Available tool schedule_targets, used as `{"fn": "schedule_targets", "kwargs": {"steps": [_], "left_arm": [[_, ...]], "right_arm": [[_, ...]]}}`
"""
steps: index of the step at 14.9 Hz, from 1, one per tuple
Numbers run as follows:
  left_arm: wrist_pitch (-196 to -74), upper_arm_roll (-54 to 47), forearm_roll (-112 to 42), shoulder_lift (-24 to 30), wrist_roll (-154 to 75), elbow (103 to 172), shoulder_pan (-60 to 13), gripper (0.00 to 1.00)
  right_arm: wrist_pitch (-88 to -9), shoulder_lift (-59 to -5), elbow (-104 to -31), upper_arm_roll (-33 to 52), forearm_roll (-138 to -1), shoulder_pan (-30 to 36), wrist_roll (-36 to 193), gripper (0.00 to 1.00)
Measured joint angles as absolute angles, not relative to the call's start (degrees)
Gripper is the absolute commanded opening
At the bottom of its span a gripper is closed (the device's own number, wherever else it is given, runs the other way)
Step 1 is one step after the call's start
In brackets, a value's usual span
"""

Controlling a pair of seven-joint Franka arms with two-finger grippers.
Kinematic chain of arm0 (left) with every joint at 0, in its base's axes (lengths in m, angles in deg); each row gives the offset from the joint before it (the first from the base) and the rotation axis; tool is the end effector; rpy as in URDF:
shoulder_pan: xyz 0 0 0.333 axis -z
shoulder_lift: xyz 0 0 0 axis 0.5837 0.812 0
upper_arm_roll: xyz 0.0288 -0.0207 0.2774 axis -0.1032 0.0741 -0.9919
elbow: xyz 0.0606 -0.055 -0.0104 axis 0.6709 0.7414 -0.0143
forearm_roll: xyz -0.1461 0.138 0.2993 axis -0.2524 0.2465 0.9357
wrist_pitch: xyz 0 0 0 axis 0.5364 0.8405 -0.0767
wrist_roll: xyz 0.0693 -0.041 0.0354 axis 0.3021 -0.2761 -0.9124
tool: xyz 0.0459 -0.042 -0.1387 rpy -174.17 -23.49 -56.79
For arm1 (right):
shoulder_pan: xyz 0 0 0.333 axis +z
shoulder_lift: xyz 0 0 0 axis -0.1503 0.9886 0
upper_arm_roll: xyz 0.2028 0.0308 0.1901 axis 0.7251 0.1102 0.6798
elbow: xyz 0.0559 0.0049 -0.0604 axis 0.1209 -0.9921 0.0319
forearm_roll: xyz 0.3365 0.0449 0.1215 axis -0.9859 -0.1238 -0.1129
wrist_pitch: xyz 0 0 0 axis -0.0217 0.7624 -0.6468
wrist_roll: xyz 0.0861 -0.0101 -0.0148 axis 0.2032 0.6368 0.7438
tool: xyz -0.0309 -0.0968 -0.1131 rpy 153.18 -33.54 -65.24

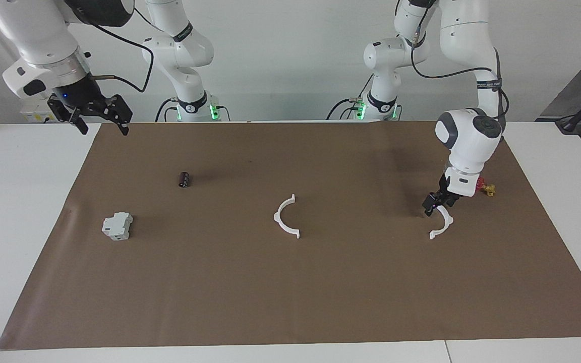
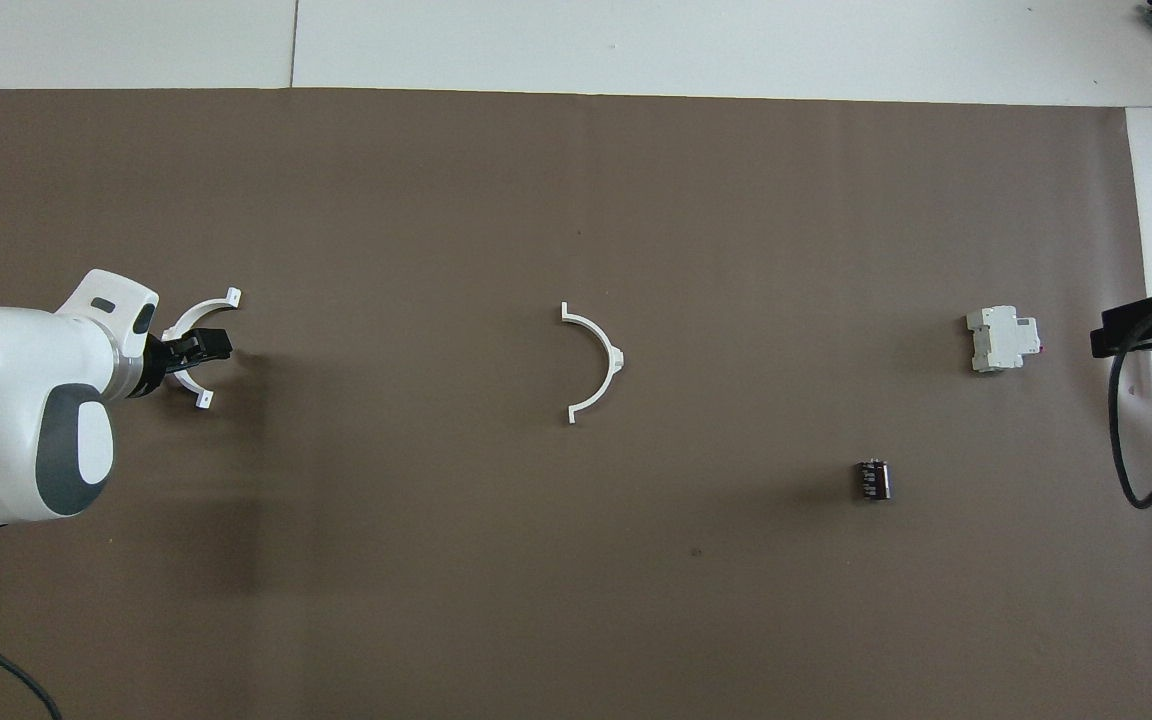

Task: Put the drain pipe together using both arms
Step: 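Lift the grasped white arc with the left gripper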

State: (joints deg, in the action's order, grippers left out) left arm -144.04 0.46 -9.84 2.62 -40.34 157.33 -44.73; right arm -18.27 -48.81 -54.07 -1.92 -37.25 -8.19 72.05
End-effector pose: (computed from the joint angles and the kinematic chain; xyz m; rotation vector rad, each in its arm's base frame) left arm 0.5293 0.0184 0.2447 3.0597 0.4937 0.2210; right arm 0.5052 -0.0396 0.5500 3.1178 -0.0637 -0.0517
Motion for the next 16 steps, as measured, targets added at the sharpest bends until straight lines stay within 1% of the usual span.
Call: {"fn": "schedule_targets", "kwargs": {"steps": [5, 7, 8, 9, 10, 13, 14, 15, 16], "left_arm": [[-144.0, 0.5, -9.8, 2.6, -40.3, 157.3, -44.8, 1.00], [-144.0, 0.5, -9.8, 2.6, -40.3, 157.3, -44.8, 0.97], [-144.1, 0.5, -9.8, 2.6, -40.3, 157.3, -44.8, 0.92], [-144.1, 0.5, -9.8, 2.6, -40.3, 157.3, -44.8, 0.86], [-144.1, 0.5, -9.8, 2.6, -40.3, 157.3, -44.8, 0.71], [-144.1, 0.6, -9.8, 2.6, -40.3, 157.3, -44.8, 0.21], [-144.1, 0.6, -9.8, 2.6, -40.3, 157.3, -44.8, 0.07], [-144.1, 0.6, -9.8, 2.6, -40.3, 157.3, -44.8, 0.00], [-144.1, 0.7, -9.8, 2.6, -40.2, 157.3, -44.8, 0.00]], "right_arm": [[-18.3, -48.8, -54.1, -1.9, -37.2, -8.2, 72.0, 1.00], [-18.3, -48.8, -54.1, -1.9, -37.2, -8.2, 72.0, 1.00], [-18.3, -48.8, -54.1, -1.9, -37.2, -8.2, 72.0, 1.00], [-18.3, -48.8, -54.1, -1.9, -37.2, -8.2, 72.0, 1.00], [-18.3, -48.8, -54.1, -1.9, -37.2, -8.2, 72.0, 1.00], [-18.3, -48.8, -54.1, -1.9, -37.2, -8.2, 72.0, 1.00], [-18.3, -48.7, -54.1, -1.9, -37.2, -8.2, 72.0, 1.00], [-18.3, -48.7, -54.1, -1.9, -37.2, -8.2, 72.0, 1.00], [-18.3, -48.7, -54.1, -1.9, -37.2, -8.2, 72.0, 1.00]]}}
